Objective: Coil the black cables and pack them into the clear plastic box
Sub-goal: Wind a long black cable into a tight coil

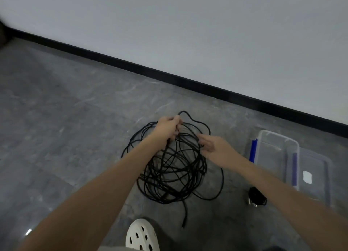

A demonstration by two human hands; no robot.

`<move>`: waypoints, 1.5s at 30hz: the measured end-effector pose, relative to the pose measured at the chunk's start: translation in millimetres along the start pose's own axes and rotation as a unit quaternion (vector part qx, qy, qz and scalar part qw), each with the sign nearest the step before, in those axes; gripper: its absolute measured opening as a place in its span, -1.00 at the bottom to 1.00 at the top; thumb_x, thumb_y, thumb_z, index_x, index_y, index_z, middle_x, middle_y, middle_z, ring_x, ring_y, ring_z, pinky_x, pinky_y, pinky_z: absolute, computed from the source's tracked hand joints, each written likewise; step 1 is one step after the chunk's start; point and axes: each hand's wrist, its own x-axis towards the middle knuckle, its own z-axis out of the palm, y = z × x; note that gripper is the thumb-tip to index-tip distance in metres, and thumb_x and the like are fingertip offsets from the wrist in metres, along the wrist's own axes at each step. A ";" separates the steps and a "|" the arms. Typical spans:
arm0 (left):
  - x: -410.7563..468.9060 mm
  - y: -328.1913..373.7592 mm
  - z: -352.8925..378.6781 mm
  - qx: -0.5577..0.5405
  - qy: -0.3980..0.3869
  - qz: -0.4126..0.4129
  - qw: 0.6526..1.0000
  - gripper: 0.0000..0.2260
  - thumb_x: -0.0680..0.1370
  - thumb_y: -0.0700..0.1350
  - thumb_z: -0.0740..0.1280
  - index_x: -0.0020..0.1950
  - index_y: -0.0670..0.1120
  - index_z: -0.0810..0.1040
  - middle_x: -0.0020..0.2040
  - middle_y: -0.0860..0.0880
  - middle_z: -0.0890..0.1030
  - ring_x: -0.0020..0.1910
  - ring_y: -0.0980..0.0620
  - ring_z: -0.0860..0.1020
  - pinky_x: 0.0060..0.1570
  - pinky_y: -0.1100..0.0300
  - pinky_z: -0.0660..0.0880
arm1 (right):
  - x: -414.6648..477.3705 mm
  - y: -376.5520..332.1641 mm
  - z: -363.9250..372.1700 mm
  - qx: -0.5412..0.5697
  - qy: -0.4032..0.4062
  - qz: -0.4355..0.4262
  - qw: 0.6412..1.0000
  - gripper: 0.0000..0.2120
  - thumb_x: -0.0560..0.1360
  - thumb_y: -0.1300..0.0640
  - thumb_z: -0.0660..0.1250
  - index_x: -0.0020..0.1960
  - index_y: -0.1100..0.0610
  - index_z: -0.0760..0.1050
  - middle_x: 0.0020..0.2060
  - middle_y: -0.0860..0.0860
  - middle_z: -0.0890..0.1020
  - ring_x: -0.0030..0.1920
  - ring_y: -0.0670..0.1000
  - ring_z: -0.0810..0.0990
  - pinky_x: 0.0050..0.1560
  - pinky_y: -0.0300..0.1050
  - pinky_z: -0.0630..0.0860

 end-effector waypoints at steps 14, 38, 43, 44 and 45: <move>-97.5 99.4 14.1 -0.367 -0.132 0.019 0.920 -0.84 0.64 -0.17 0.20 -0.07 -0.19 0.52 -0.24 -0.05 0.59 -0.28 0.06 0.55 -0.21 0.26 0.57 | -97.8 -77.0 -48.0 0.134 0.075 -0.090 0.984 -0.91 0.56 0.24 0.27 -0.09 0.10 0.48 -0.21 -0.02 0.71 -0.08 -0.11 0.68 0.09 -0.18 0.53; -138.7 34.8 80.4 0.248 -0.277 0.218 0.903 -0.82 0.64 -0.22 0.21 -0.06 -0.18 0.58 -0.18 0.01 0.62 -0.20 0.14 0.57 -0.13 0.29 0.48 | -108.4 -84.3 -90.8 0.527 0.108 0.063 0.841 -0.65 0.59 0.04 0.22 0.16 0.33 0.47 -0.03 0.23 0.68 -0.18 0.05 0.67 -0.19 -0.13 0.62; -138.9 26.9 102.0 0.308 -0.282 0.266 0.869 -0.87 0.60 -0.12 0.32 0.00 -0.14 0.64 -0.19 0.10 0.62 -0.19 0.24 0.56 -0.09 0.34 0.49 | -107.2 -81.1 -99.0 0.474 0.222 0.076 0.849 -0.70 0.64 0.06 0.15 0.07 0.29 0.49 -0.49 -0.03 0.37 -0.55 -0.12 0.24 -0.56 -0.27 0.22; -139.9 27.2 102.7 0.326 -0.283 0.276 0.859 -0.87 0.59 -0.09 0.34 0.04 -0.09 0.65 -0.17 0.13 0.62 -0.18 0.28 0.55 -0.10 0.41 0.44 | -109.2 -79.6 -102.9 0.438 0.226 0.076 0.867 -0.65 0.65 0.02 0.14 0.07 0.31 0.50 -0.53 -0.07 0.30 -0.56 -0.12 0.19 -0.57 -0.27 0.15; -140.0 28.6 101.5 0.336 -0.275 0.277 0.857 -0.87 0.58 -0.06 0.35 0.07 -0.05 0.65 -0.12 0.14 0.63 -0.14 0.28 0.56 -0.10 0.44 0.42 | -112.5 -78.3 -106.8 0.395 0.229 0.075 0.887 -0.62 0.64 -0.01 0.14 0.06 0.30 0.53 -0.55 -0.08 0.25 -0.56 -0.11 0.15 -0.56 -0.27 0.12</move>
